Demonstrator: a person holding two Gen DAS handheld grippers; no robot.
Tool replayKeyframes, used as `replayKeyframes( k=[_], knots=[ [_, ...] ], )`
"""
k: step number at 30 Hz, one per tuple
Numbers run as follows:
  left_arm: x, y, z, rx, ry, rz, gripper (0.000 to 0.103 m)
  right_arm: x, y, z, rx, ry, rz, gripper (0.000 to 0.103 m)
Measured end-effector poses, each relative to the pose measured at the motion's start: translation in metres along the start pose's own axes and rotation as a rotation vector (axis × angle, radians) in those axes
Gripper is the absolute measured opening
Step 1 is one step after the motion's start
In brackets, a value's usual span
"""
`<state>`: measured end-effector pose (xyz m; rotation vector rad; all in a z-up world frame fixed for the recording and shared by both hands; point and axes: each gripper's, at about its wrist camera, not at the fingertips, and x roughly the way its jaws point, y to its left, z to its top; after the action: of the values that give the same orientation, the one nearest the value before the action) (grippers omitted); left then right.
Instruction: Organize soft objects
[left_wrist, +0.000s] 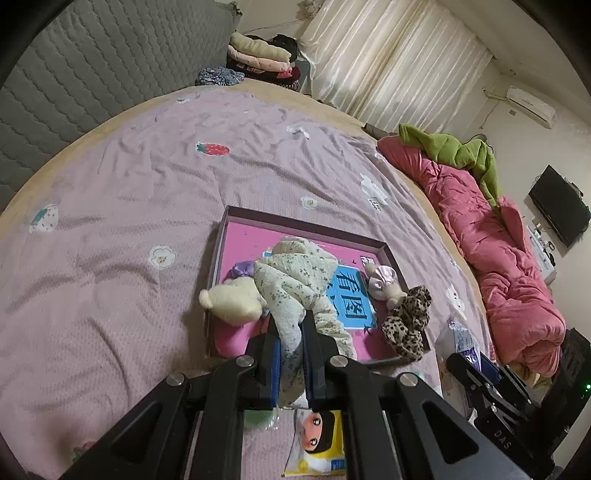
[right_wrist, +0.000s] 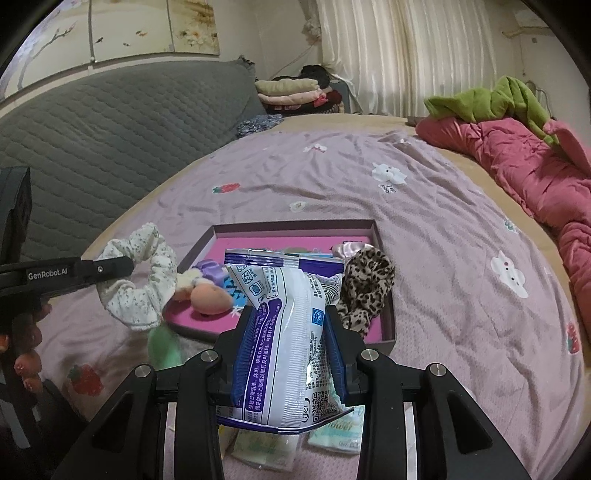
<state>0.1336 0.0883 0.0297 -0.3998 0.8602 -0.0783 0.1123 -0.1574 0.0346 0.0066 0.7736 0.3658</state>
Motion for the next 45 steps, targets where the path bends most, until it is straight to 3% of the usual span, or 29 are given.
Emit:
replayKeyframes(
  k=[14, 25, 45],
  knots=[
    [0.037, 0.0, 0.019, 0.042, -0.02, 0.037, 0.01, 0.023, -0.005, 0.005, 0.02, 0.011, 0.0, 0.037],
    [0.058, -0.003, 0.01, 0.136, -0.022, 0.074, 0.01, 0.045, -0.002, 0.018, 0.028, 0.004, 0.002, 0.037],
    [0.075, 0.001, -0.005, 0.2, 0.0, 0.086, 0.01, 0.087, 0.01, 0.03, 0.013, 0.024, -0.002, 0.037]
  ],
)
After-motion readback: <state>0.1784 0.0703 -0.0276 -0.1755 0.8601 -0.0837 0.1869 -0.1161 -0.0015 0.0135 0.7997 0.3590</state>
